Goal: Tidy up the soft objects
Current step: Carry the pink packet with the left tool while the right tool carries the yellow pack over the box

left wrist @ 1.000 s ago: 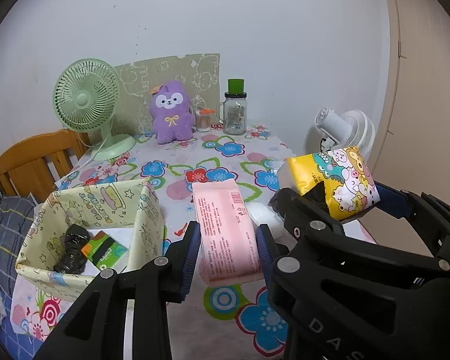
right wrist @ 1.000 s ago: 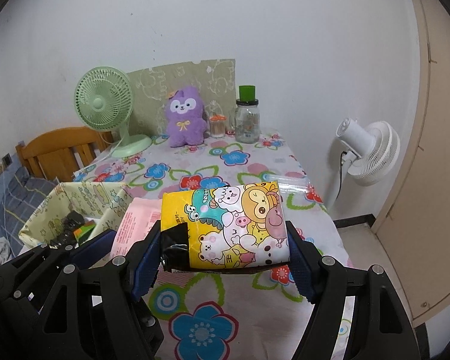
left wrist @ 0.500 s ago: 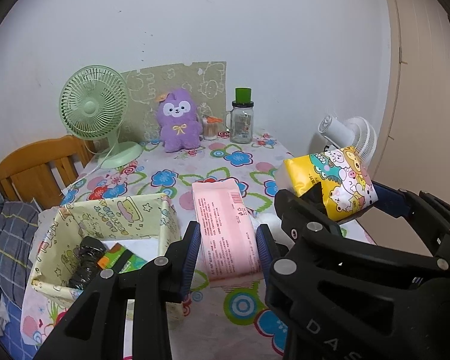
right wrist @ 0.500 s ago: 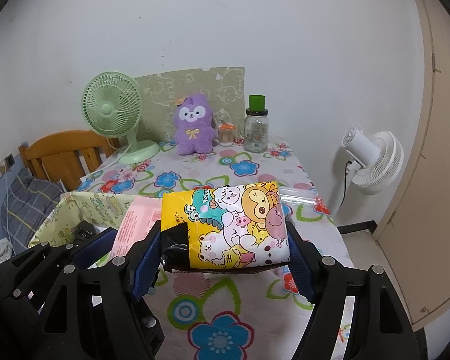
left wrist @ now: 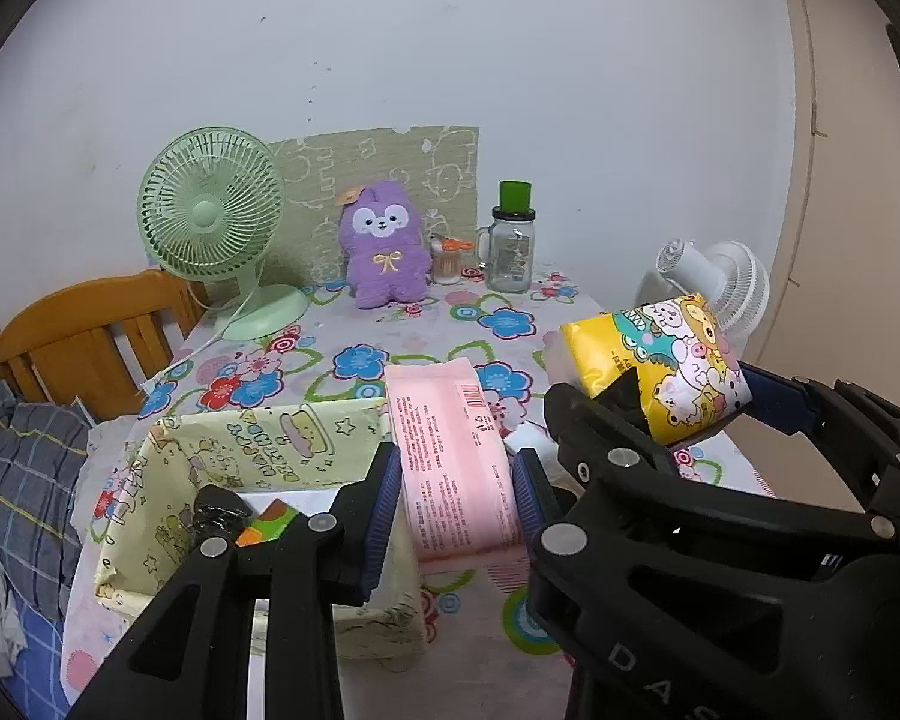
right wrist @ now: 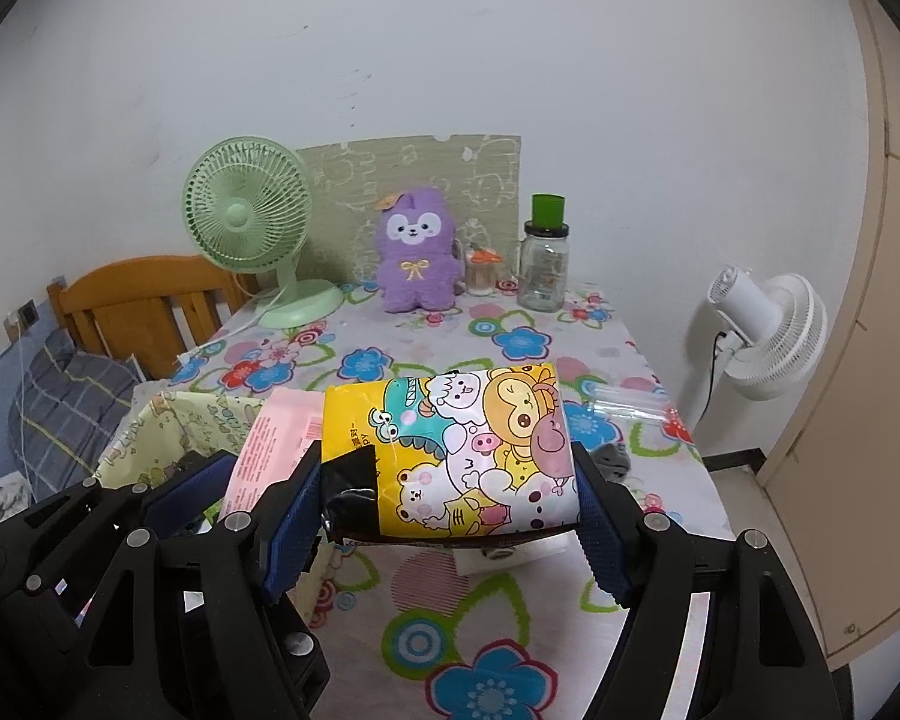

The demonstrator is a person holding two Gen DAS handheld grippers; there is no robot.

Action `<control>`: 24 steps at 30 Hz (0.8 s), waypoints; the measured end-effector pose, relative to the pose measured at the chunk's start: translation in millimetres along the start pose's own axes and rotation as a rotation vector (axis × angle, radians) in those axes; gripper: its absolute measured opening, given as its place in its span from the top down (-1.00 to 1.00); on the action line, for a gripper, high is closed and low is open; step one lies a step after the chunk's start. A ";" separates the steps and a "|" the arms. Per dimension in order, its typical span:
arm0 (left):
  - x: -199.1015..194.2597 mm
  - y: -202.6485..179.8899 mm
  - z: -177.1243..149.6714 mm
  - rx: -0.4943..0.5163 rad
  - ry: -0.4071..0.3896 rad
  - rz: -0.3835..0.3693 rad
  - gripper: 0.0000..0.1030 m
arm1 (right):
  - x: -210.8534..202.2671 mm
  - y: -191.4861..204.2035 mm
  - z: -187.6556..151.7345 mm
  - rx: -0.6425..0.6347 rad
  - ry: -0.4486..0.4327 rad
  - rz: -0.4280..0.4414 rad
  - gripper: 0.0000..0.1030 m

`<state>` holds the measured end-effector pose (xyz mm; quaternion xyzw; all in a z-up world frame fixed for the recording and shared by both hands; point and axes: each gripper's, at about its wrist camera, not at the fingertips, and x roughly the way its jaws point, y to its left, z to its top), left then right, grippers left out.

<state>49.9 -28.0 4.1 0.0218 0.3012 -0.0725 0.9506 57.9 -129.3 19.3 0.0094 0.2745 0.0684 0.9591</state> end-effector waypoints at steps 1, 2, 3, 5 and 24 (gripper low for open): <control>1.5 2.0 0.6 0.000 0.001 0.002 0.24 | 1.4 2.2 0.8 -0.001 0.002 0.002 -0.50; 2.7 5.9 1.2 -0.001 0.003 0.003 0.24 | 3.5 5.4 1.7 -0.003 0.005 0.005 -0.50; 3.3 7.0 1.0 -0.002 0.004 0.004 0.24 | 5.7 7.2 2.5 -0.005 0.007 0.007 -0.50; 5.2 12.9 1.7 -0.003 0.008 0.006 0.24 | 9.4 12.3 3.9 -0.008 0.010 0.011 -0.50; 26.2 62.5 -2.6 -0.036 0.051 0.029 0.24 | 48.4 60.2 14.1 -0.067 0.057 0.057 -0.50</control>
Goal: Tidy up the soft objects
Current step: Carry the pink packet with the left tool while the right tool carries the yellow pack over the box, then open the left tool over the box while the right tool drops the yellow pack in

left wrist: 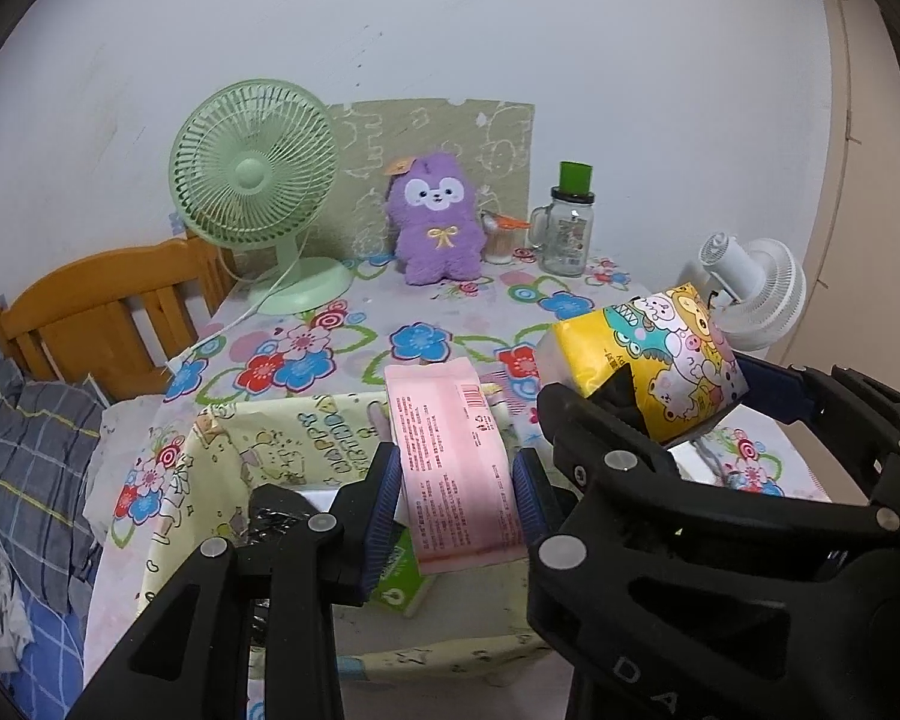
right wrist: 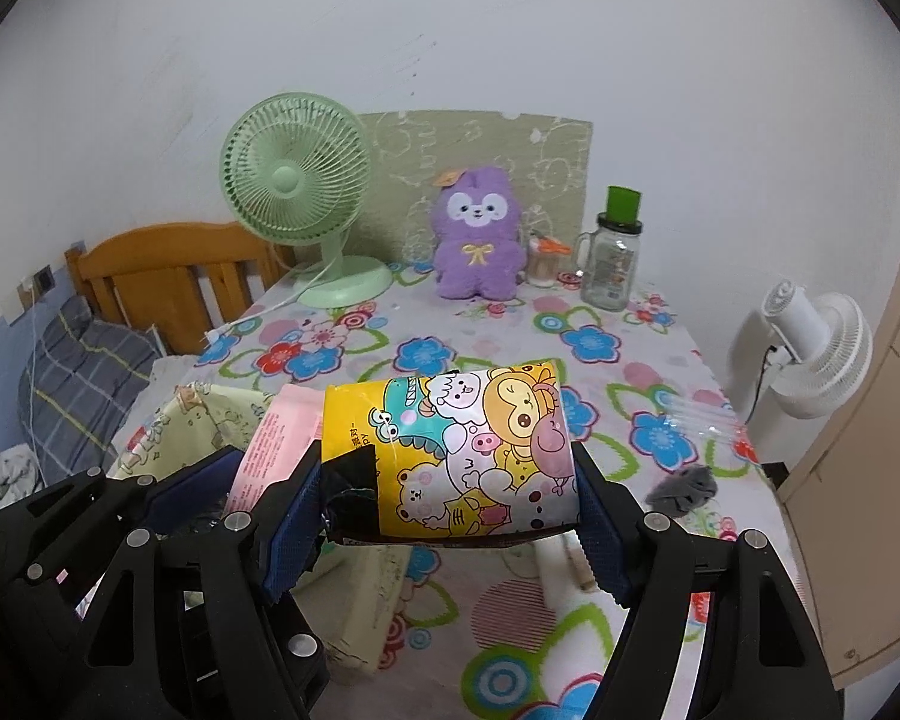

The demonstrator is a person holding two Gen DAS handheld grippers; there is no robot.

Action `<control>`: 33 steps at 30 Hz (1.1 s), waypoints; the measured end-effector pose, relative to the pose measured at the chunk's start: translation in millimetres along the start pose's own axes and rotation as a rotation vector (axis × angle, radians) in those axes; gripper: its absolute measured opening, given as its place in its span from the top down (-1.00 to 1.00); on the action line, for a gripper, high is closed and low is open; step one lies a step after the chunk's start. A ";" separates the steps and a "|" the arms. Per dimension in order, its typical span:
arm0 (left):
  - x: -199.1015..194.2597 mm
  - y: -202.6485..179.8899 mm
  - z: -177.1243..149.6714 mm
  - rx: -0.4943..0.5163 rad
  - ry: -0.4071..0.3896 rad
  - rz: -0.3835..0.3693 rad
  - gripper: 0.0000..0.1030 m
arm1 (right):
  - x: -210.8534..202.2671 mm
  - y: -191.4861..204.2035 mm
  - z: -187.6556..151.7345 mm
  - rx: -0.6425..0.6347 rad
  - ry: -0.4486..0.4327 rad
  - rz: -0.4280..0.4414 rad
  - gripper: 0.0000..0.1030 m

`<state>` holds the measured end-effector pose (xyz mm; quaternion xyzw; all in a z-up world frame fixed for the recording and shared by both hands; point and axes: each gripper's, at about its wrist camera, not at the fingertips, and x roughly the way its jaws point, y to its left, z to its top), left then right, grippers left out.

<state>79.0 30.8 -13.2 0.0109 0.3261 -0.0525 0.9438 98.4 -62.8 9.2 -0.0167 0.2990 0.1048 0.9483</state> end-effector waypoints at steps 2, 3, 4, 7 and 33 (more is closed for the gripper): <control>3.1 6.4 -1.1 -0.009 0.006 0.004 0.24 | 3.6 3.9 0.3 -0.005 0.006 0.008 -0.50; 4.5 9.3 -1.5 -0.012 0.010 0.006 0.24 | 6.2 6.6 0.6 -0.010 0.008 0.011 -0.50; 6.0 11.5 -1.8 -0.015 0.013 0.008 0.24 | 8.7 9.3 0.9 -0.015 0.011 0.014 -0.50; 11.6 19.8 -3.5 -0.021 0.027 0.016 0.24 | 14.0 15.5 0.5 -0.025 0.018 0.024 -0.50; 43.7 65.6 -23.3 -0.068 0.127 0.064 0.18 | 62.3 57.6 0.1 -0.085 0.080 0.127 -0.50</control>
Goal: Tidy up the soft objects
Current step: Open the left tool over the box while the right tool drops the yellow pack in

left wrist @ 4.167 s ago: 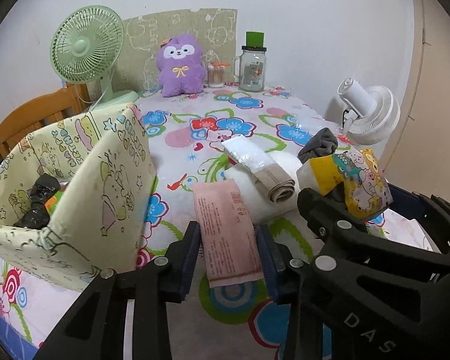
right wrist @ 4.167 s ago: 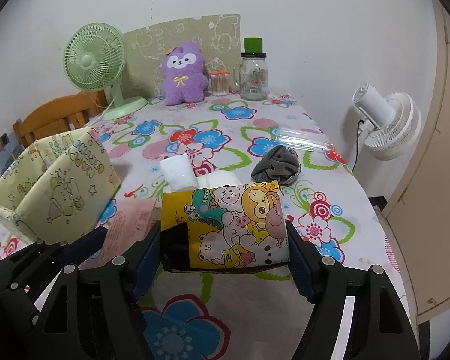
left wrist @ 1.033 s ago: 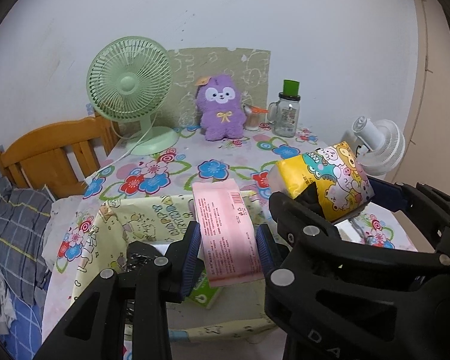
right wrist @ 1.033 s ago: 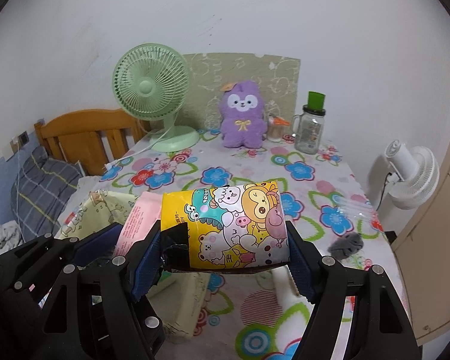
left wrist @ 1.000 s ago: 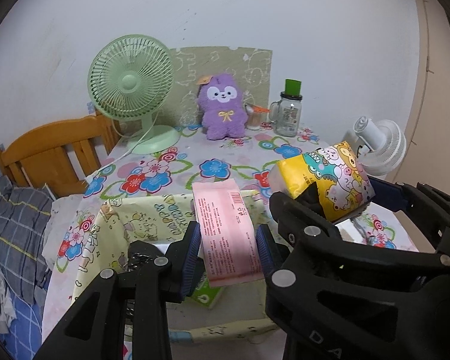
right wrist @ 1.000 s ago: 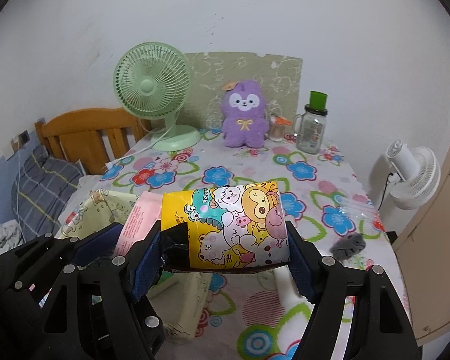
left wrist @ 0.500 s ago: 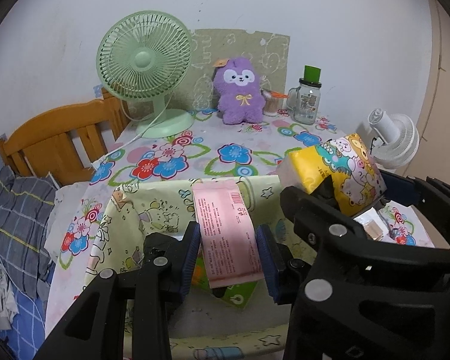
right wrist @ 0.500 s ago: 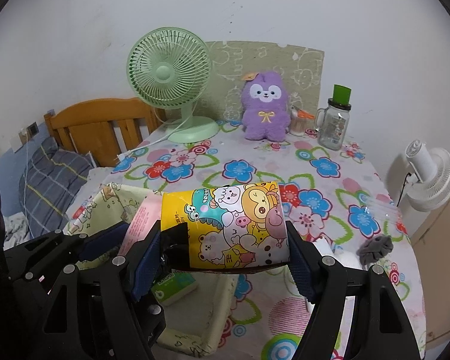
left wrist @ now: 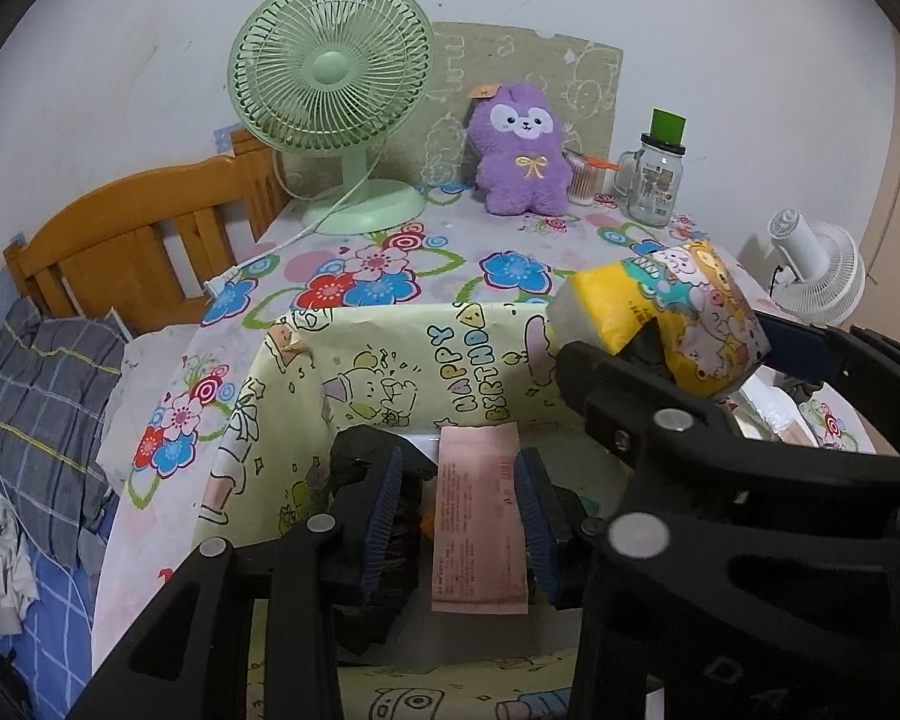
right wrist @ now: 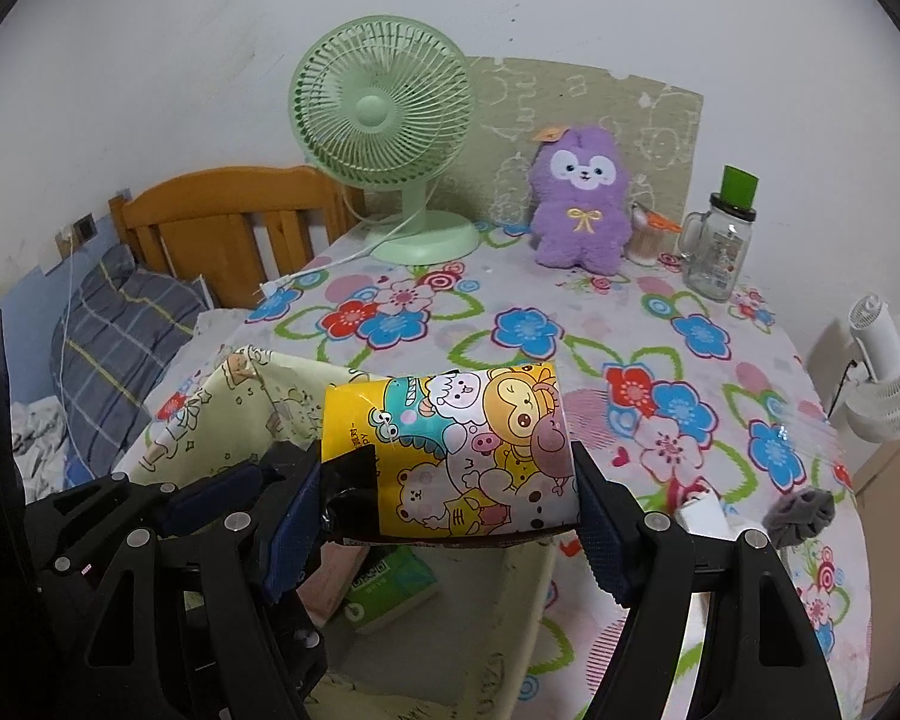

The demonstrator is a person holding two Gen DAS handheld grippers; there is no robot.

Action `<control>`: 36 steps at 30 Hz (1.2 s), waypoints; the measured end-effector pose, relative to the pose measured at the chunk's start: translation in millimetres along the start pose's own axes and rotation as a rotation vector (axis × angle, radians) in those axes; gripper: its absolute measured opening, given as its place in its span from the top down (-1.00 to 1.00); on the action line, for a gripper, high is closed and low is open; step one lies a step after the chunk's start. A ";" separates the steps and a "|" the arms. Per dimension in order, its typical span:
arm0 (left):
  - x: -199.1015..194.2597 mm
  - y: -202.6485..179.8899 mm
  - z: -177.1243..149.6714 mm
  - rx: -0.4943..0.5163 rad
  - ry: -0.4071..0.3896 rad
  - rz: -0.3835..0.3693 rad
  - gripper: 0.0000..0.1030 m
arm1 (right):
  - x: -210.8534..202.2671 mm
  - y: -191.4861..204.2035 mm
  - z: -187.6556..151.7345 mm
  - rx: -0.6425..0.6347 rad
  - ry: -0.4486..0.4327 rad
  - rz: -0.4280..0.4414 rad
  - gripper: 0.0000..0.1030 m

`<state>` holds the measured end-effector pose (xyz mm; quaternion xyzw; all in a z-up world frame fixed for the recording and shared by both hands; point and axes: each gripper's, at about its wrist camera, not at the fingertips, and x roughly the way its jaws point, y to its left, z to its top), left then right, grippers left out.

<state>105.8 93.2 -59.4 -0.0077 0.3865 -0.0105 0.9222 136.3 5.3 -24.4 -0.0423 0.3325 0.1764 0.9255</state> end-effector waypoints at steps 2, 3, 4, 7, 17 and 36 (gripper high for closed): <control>1.2 0.0 -0.4 0.001 0.002 -0.002 -0.08 | 3.4 1.1 0.0 -0.002 0.005 0.000 -0.51; 1.5 -0.2 -0.9 0.005 0.002 -0.002 -0.14 | 6.0 2.0 -0.1 -0.005 0.011 0.002 -0.52; 1.5 -0.1 -1.5 0.007 0.000 0.002 -0.19 | 7.9 3.3 -0.5 -0.006 0.017 -0.001 -0.52; 2.9 -0.4 -1.2 0.013 0.005 0.007 -0.31 | 14.6 4.4 -1.0 -0.006 0.039 0.001 -0.54; -0.3 -1.1 0.6 -0.001 0.003 0.013 -0.53 | 7.4 6.3 -5.2 -0.040 -0.005 -0.056 -0.85; -33.3 -41.0 -1.5 0.071 -0.064 0.008 -0.83 | -33.7 -19.3 -15.5 0.008 -0.054 -0.078 -0.86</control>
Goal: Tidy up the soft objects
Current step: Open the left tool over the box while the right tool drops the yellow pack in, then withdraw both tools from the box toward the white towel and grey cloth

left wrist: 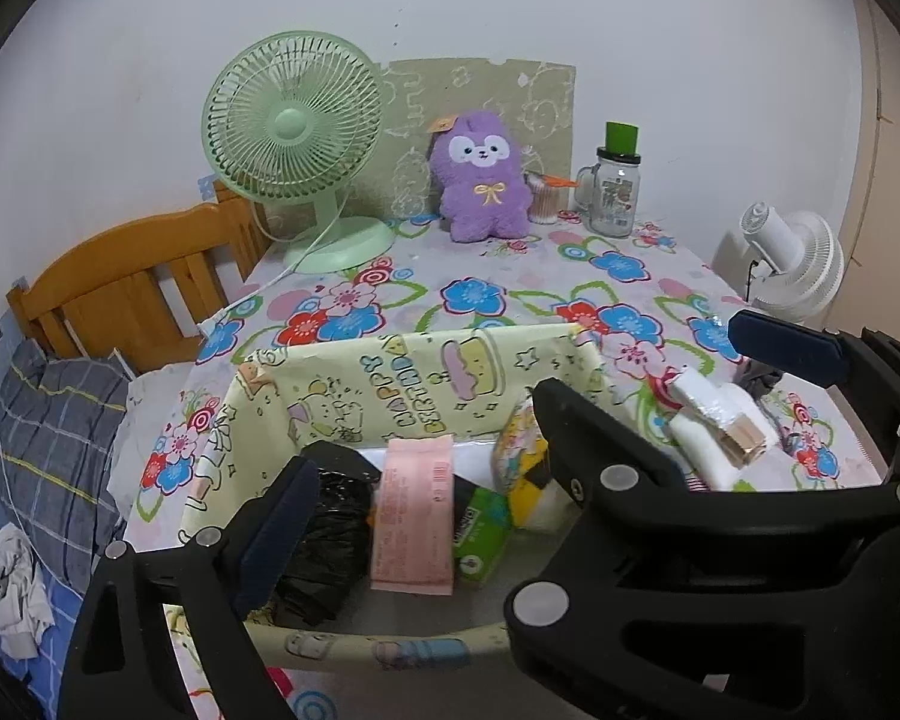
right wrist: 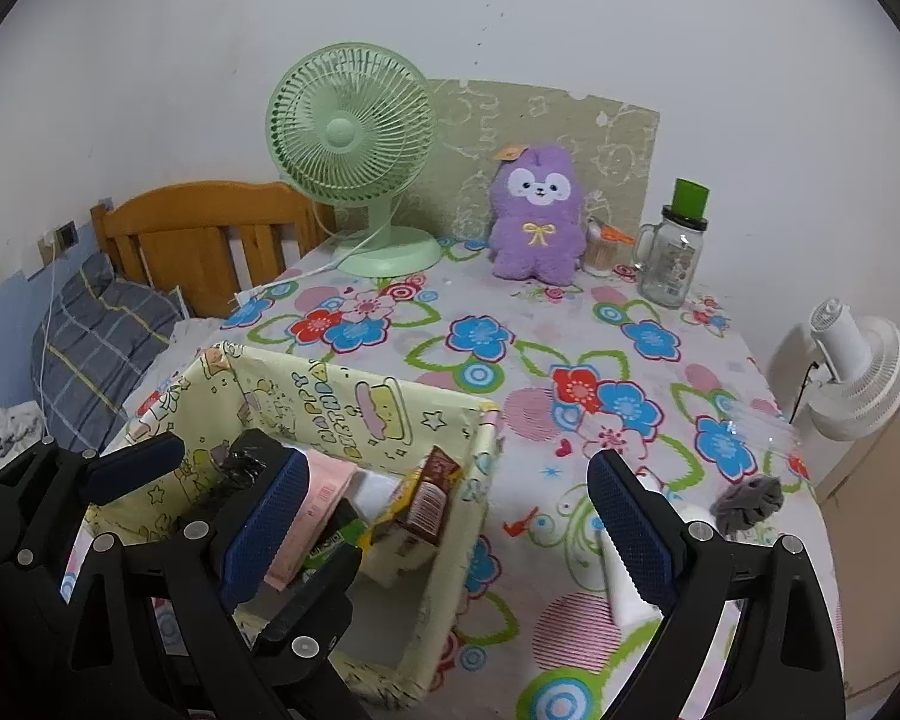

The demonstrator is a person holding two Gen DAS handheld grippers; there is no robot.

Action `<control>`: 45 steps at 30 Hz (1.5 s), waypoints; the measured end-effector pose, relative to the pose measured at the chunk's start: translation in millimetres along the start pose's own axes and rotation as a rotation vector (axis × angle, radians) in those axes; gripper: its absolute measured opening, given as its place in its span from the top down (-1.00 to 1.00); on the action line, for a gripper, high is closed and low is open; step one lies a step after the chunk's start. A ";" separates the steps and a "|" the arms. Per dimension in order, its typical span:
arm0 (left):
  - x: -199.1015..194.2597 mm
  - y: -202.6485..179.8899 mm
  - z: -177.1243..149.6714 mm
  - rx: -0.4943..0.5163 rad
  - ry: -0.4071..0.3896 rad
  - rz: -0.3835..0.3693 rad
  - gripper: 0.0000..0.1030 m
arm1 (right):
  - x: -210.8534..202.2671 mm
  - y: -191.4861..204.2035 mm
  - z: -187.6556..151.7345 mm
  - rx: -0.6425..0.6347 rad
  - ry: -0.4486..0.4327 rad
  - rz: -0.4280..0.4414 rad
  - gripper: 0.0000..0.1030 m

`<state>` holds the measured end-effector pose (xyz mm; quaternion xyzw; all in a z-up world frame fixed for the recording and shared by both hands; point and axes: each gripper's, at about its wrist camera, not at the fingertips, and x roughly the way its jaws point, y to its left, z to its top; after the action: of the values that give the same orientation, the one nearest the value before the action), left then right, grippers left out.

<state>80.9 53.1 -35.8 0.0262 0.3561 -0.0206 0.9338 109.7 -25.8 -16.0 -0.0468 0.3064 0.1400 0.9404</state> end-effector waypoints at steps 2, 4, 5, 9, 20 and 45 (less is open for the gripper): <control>-3.1 -3.8 0.4 0.003 -0.006 -0.003 -0.83 | -4.9 -4.0 -0.7 0.005 -0.006 -0.002 -0.86; -6.5 -8.5 0.6 0.006 -0.011 -0.004 -0.84 | -10.6 -8.5 -1.6 0.012 -0.012 -0.003 -0.86; -8.2 -10.6 0.8 0.007 -0.014 -0.005 -0.84 | -12.2 -10.6 -1.9 0.013 -0.014 -0.004 -0.86; -15.0 -20.1 1.8 0.012 -0.024 -0.008 -0.84 | -21.9 -17.7 -3.4 0.024 -0.026 -0.009 -0.86; -32.9 -41.9 2.1 0.020 -0.053 -0.018 -0.86 | -48.0 -36.7 -7.9 0.038 -0.059 -0.026 -0.86; -56.6 -93.7 2.2 0.050 -0.084 -0.051 -0.86 | -92.1 -79.8 -24.6 0.071 -0.099 -0.064 -0.86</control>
<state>34.8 -39.4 0.3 0.0397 0.3166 -0.0543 0.9462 47.9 -128.0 18.6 -0.0162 0.2625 0.1013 0.9595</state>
